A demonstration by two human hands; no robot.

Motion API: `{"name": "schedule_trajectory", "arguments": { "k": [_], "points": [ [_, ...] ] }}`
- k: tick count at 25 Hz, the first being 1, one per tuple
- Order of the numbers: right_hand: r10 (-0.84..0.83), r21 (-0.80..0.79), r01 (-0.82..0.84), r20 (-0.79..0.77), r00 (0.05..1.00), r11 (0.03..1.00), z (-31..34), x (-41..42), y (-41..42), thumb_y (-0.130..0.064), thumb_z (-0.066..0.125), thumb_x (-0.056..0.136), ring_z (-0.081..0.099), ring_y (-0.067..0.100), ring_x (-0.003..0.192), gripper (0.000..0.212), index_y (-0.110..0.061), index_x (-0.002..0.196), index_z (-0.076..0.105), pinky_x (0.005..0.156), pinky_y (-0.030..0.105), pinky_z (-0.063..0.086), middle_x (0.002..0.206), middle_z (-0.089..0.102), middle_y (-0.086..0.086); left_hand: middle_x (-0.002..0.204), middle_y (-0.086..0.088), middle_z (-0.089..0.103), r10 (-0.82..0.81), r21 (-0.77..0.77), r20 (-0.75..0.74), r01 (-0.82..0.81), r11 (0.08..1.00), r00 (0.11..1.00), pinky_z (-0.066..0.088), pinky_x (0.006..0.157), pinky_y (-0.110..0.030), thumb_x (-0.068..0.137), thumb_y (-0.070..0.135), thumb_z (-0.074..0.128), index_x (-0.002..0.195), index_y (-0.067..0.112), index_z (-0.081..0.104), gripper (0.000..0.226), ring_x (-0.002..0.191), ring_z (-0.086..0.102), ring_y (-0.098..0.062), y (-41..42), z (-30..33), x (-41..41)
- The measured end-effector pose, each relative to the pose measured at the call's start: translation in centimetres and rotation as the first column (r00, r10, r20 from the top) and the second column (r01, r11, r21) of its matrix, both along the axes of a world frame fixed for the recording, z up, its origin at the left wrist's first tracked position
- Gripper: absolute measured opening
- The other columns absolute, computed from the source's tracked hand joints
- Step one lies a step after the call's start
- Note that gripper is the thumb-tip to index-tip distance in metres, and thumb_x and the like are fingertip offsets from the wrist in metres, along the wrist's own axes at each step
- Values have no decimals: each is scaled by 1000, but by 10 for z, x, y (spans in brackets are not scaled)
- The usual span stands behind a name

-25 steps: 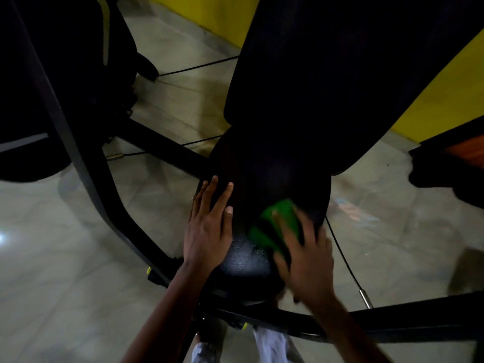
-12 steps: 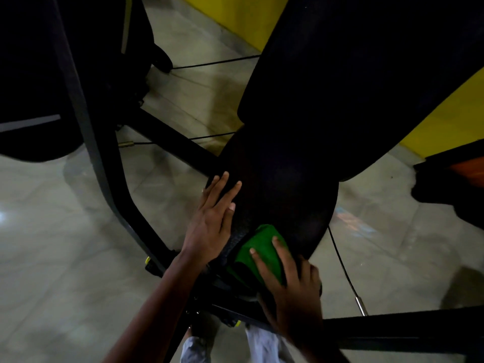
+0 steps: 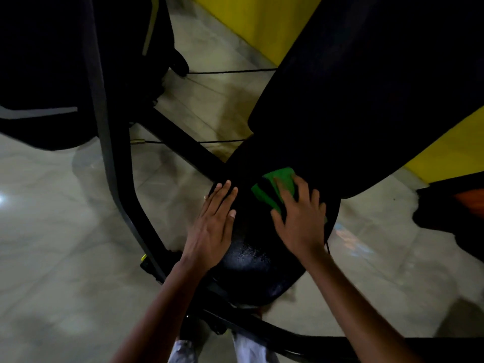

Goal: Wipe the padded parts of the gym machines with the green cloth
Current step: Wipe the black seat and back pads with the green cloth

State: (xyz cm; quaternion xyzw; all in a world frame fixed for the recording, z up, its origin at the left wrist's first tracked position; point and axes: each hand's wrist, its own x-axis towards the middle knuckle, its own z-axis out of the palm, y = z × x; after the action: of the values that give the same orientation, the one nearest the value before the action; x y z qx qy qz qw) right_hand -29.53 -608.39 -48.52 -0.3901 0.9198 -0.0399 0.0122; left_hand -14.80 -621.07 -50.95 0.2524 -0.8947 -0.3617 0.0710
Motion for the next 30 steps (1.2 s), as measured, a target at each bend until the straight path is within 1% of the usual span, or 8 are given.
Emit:
{"name": "schedule_trajectory", "arguments": {
  "k": [5, 10, 13, 18, 20, 23, 26, 30],
  "points": [
    [200, -76, -192, 124, 972, 978, 10, 44, 44, -46, 45, 77, 43, 28, 96, 65, -32, 139, 40, 72, 40, 46, 144, 41, 11, 153, 0, 30, -35, 25, -16, 36, 999, 999, 9, 115, -13, 97, 37, 27, 143, 10, 41, 55, 144, 18, -9, -10, 7, 0],
    [155, -83, -143, 166, 974, 986, 10, 25, 36, -46, 47, 74, 45, 29, 95, 65, -34, 138, 39, 71, 40, 47, 141, 40, 7, 141, -10, 48, -100, -68, -41, 97, 993, 994, 20, 109, -11, 96, 28, 35, 131, 6, 54, 46, 129, 39, -17, -34, 8, -18],
    [125, -101, -107, 197, 972, 989, 11, 33, 40, -45, 48, 75, 46, 28, 95, 65, -35, 139, 40, 73, 40, 46, 142, 40, 8, 136, -15, 53, -230, -157, -61, 218, 963, 971, 30, 108, -21, 96, 24, 37, 128, 3, 57, 43, 126, 47, -25, -59, 0, -48],
    [90, -128, -61, 239, 967, 990, 16, 69, 54, -47, 52, 72, 46, 26, 92, 69, -37, 140, 40, 72, 41, 47, 143, 40, 7, 143, -15, 46, -641, -256, 134, 651, 715, 756, 40, 105, -47, 95, 24, 40, 136, 8, 51, 45, 132, 43, -34, -101, -9, -124],
    [85, -108, -61, 230, 970, 992, 16, 76, 53, -49, 52, 70, 45, 26, 89, 72, -36, 140, 40, 70, 39, 46, 143, 41, 8, 147, -13, 42, -742, -277, 219, 770, 575, 633, 40, 104, -51, 95, 30, 38, 139, 14, 47, 48, 134, 41, -34, -113, -17, -147],
    [61, -88, -42, 226, 972, 995, 14, 70, 44, -49, 53, 72, 48, 28, 88, 70, -37, 139, 40, 70, 39, 43, 145, 40, 6, 149, -13, 39, -811, -327, 253, 835, 442, 528, 38, 105, -51, 96, 38, 29, 141, 17, 45, 53, 135, 40, -33, -126, -25, -164],
    [12, -82, 4, 200, 980, 997, 12, 60, 27, -49, 51, 74, 47, 28, 91, 65, -37, 138, 42, 70, 38, 42, 145, 41, 6, 150, -12, 37, -838, -388, 240, 839, 381, 491, 35, 106, -46, 98, 34, 27, 143, 14, 41, 52, 136, 38, -31, -136, -32, -172],
    [-37, -43, 43, 125, 991, 998, 7, 30, -22, -50, 44, 75, 45, 31, 96, 60, -34, 133, 47, 72, 41, 43, 138, 47, 8, 154, -10, 30, -838, -302, 241, 858, 416, 490, 33, 109, -47, 98, 36, 20, 146, 15, 34, 55, 140, 30, -30, -153, -37, -190]
  ]
}}
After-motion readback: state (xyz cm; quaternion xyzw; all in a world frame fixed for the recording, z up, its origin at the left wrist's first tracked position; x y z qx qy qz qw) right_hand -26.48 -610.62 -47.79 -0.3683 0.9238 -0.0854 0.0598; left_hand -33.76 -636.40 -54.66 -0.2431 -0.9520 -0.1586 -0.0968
